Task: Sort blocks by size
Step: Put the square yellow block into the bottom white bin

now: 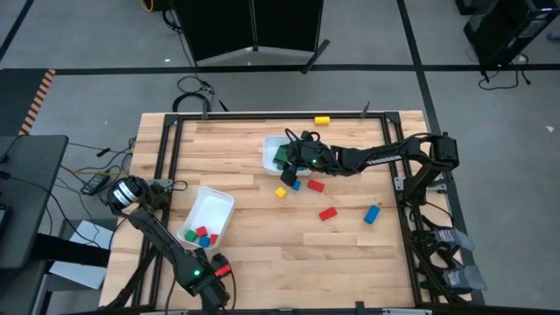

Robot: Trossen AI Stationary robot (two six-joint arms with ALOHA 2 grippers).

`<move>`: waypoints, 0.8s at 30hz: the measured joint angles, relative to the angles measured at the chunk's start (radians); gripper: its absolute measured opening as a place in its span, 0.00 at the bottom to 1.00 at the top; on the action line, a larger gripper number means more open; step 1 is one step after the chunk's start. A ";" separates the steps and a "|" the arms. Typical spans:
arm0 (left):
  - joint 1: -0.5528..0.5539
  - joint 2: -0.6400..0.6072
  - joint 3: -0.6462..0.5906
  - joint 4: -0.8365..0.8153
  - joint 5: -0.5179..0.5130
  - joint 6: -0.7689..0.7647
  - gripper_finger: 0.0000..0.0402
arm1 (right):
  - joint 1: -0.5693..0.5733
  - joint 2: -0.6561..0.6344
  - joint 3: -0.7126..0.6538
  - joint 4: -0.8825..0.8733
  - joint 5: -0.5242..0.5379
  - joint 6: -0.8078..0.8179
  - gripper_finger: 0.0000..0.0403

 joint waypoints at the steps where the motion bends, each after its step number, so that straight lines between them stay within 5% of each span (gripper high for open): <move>1: -0.001 0.001 0.000 0.000 0.000 -0.002 0.79 | 0.000 0.000 0.000 0.000 0.000 0.000 0.60; 10: -0.012 0.023 0.000 0.013 -0.002 -0.004 0.71 | 0.000 0.000 0.000 0.000 0.000 -0.004 0.60; 15: -0.013 0.043 0.000 0.015 0.014 -0.005 0.58 | 0.001 0.000 0.000 0.002 0.000 -0.005 0.60; 20: -0.013 0.040 0.000 0.010 0.029 -0.006 0.35 | 0.003 0.000 0.000 0.004 0.000 -0.007 0.61; 24: -0.013 0.031 0.028 -0.030 0.020 -0.002 0.34 | 0.012 0.000 0.000 0.023 0.000 -0.024 0.60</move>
